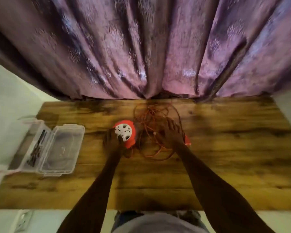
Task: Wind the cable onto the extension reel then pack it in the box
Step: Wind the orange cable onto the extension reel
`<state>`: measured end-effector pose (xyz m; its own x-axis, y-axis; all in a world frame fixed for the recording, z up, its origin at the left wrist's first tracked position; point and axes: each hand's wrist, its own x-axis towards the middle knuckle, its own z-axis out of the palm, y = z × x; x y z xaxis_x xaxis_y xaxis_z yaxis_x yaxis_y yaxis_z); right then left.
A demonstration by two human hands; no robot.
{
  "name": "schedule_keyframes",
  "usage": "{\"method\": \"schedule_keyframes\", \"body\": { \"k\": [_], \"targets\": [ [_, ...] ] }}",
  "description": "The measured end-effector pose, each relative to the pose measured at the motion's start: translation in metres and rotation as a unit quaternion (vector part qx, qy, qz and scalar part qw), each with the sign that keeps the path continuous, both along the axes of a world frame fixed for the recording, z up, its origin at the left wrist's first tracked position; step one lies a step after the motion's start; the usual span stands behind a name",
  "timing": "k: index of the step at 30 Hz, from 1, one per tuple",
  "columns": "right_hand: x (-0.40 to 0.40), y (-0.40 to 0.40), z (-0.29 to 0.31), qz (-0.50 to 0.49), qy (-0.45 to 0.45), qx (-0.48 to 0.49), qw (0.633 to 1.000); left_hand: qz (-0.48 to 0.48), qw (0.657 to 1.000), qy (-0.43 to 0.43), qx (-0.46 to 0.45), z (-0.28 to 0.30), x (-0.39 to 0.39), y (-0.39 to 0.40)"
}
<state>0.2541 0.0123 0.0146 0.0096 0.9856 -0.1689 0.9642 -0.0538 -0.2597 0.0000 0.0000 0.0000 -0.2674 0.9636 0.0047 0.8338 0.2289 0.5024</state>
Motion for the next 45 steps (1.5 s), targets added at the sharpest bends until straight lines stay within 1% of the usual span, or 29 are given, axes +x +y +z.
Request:
{"method": "schedule_keyframes", "body": {
  "k": [3, 6, 9, 13, 17, 20, 29, 34, 36, 40, 43, 45],
  "targets": [
    [-0.008, 0.005, -0.014, 0.06, -0.023, -0.007, 0.998, 0.075, 0.995, -0.063, -0.01, -0.01, -0.004, -0.002],
    [-0.018, 0.016, -0.033, 0.076, -0.018, -0.011, 0.997, 0.095, 0.991, -0.094, 0.007, -0.026, -0.009, 0.0],
    [-0.024, 0.031, -0.059, 0.08, -0.031, 0.016, 0.996, 0.101, 0.989, -0.096, 0.039, -0.046, -0.015, 0.006],
    [-0.024, 0.045, -0.085, 0.066, -0.004, 0.061, 0.996, 0.103, 0.988, -0.077, 0.082, -0.065, -0.02, 0.026],
    [-0.022, 0.047, -0.103, 0.061, -0.005, 0.099, 0.993, 0.111, 0.978, -0.12, 0.132, -0.077, -0.022, 0.05],
    [-0.021, 0.048, -0.108, 0.062, -0.007, 0.122, 0.991, 0.121, 0.973, -0.11, 0.162, -0.086, -0.021, 0.053],
    [-0.02, 0.053, -0.114, 0.072, 0.007, 0.123, 0.99, 0.089, 0.973, -0.091, 0.194, -0.095, -0.028, 0.053],
    [-0.019, 0.058, -0.11, 0.077, 0.006, 0.085, 0.993, 0.094, 0.976, -0.088, 0.175, -0.094, -0.03, 0.051],
    [-0.019, 0.055, -0.107, 0.076, 0.007, 0.087, 0.993, 0.109, 0.978, -0.071, 0.166, -0.092, -0.028, 0.048],
    [-0.02, 0.041, -0.102, 0.071, 0.019, 0.102, 0.992, 0.146, 0.983, -0.048, 0.105, -0.084, -0.024, 0.031],
    [-0.019, 0.034, -0.101, 0.059, 0.032, 0.121, 0.99, 0.107, 0.991, -0.016, 0.083, -0.086, -0.025, 0.022],
    [-0.02, 0.03, -0.099, 0.059, 0.038, 0.143, 0.987, 0.107, 0.986, -0.084, 0.092, -0.083, -0.026, 0.021]
  ]
}}
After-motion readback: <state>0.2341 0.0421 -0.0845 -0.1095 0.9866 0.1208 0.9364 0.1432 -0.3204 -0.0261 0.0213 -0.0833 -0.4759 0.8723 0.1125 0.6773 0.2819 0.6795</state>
